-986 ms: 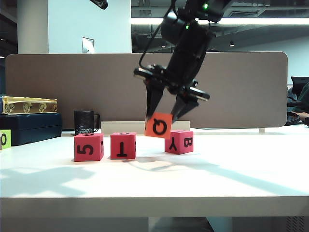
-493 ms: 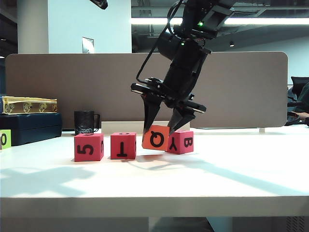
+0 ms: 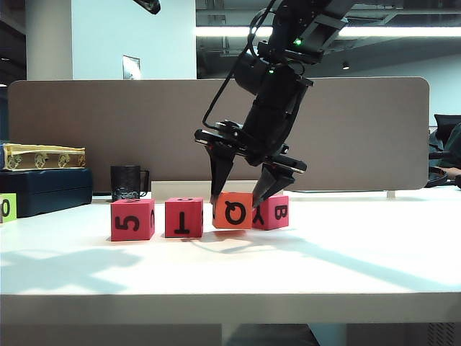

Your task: Select the appropriate blocks from the scattered letter blocks on the table and arrange them in a row to spell out "2024".

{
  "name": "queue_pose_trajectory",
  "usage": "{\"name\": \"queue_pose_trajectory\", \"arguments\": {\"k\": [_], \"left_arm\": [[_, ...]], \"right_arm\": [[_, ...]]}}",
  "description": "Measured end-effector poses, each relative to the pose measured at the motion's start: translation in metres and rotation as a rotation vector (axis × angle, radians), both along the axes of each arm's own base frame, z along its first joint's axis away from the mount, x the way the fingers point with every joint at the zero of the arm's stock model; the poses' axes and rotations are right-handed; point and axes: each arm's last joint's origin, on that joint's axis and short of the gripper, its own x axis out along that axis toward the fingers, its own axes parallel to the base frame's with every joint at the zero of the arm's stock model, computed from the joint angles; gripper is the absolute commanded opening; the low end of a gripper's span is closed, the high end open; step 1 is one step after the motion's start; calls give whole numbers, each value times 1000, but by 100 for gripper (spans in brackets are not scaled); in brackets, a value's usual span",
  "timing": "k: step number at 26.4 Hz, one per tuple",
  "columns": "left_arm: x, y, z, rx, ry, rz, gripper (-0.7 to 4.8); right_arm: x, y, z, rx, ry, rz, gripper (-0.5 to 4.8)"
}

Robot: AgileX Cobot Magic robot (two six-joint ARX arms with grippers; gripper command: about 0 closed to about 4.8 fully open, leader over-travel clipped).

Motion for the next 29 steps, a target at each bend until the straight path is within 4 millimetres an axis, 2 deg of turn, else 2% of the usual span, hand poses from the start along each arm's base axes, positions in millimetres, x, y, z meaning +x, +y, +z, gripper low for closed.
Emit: {"name": "queue_pose_trajectory", "arguments": {"k": [5, 17, 24, 29], "left_arm": [[0, 0, 0, 1, 1, 0, -6], [0, 0, 0, 1, 1, 0, -6], [0, 0, 0, 2, 2, 0, -6], [0, 0, 0, 3, 4, 0, -6]], "right_arm": [[0, 0, 0, 2, 2, 0, 431], [-3, 3, 1, 31, 28, 24, 433], [-6, 0, 17, 26, -18, 8, 432], [-5, -2, 17, 17, -24, -2, 431]]}}
